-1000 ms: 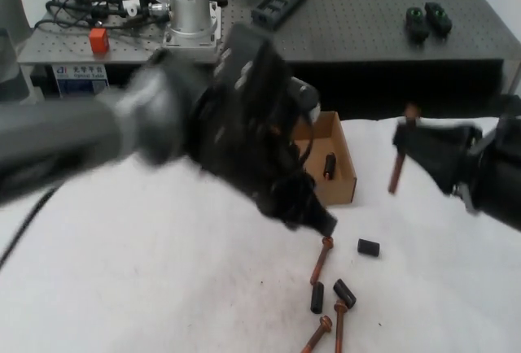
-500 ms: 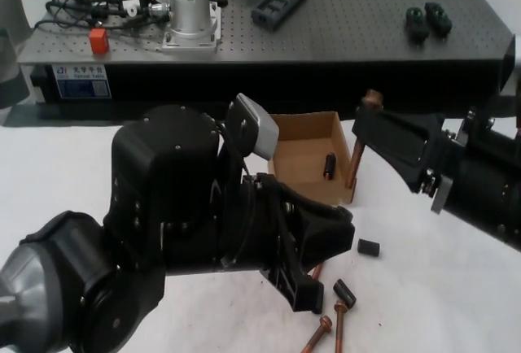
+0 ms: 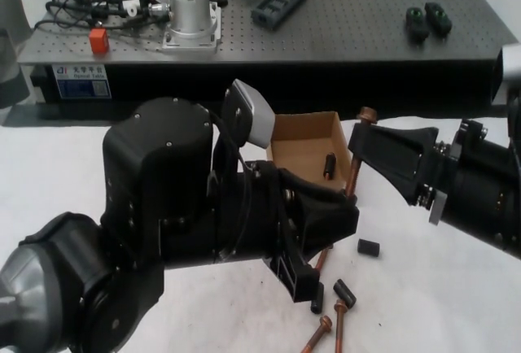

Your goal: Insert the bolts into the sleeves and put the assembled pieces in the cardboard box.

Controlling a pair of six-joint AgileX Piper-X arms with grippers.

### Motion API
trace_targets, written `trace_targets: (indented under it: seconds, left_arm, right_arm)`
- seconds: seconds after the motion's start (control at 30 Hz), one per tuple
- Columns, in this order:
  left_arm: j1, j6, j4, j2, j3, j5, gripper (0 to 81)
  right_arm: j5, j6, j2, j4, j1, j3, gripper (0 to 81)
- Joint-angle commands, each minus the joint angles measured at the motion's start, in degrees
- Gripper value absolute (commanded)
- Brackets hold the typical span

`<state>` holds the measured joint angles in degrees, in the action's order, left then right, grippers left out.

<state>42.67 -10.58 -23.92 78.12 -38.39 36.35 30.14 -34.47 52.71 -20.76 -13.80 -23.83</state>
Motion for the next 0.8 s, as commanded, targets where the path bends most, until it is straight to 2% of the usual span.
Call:
trace_targets:
  seconds: [0.0, 0.2, 0.27, 0.3, 0.43, 0.47, 0.57, 0.63, 0.77]
  left_arm:
    - [0.1, -0.76, -1.6, -0.71, -0.33, -0.72, 0.6]
    - [0.1, -0.76, -1.92, -0.71, -0.33, -1.65, 0.6]
    - [0.1, 0.97, -1.92, -0.71, -0.33, -1.64, 0.6]
    - [0.1, 1.75, -1.92, -0.71, -0.33, -1.64, 0.6]
    - [0.1, 3.34, -3.37, -0.71, -0.33, -1.91, 0.6]
    - [0.1, 3.34, -4.2, -0.71, -0.33, -2.35, 0.6]
    - [0.1, 3.34, -6.17, -0.71, -0.33, -4.18, 0.6]
    - [0.1, 3.34, -6.78, -0.71, -0.33, -7.69, 0.6]
    - [-0.31, -1.42, -6.66, 0.8, -1.69, -23.51, 0.6]
  right_arm:
    - [2.1, 1.91, 0.02, 0.27, -0.36, -0.29, 4.7]
    - [6.33, 6.74, 0.02, 1.58, -0.36, -0.29, 4.6]
    - [6.57, 6.74, 0.02, 1.73, -0.36, -0.29, 0.3]
    - [6.57, 7.15, 0.02, 1.75, -0.36, -0.29, 3.9]
    - [6.47, 7.52, 0.02, 1.54, -0.36, -0.29, 34.5]
    - [6.47, 7.52, 0.02, 1.54, -0.36, -0.29, 37.6]
    - [6.7, 7.52, -0.71, 0.37, 0.97, -0.39, 37.4]
    - [6.69, 7.52, -2.46, -0.29, 3.53, -0.39, 37.4]
    - [6.69, 7.52, -8.95, 4.57, 11.66, -0.39, 37.4]
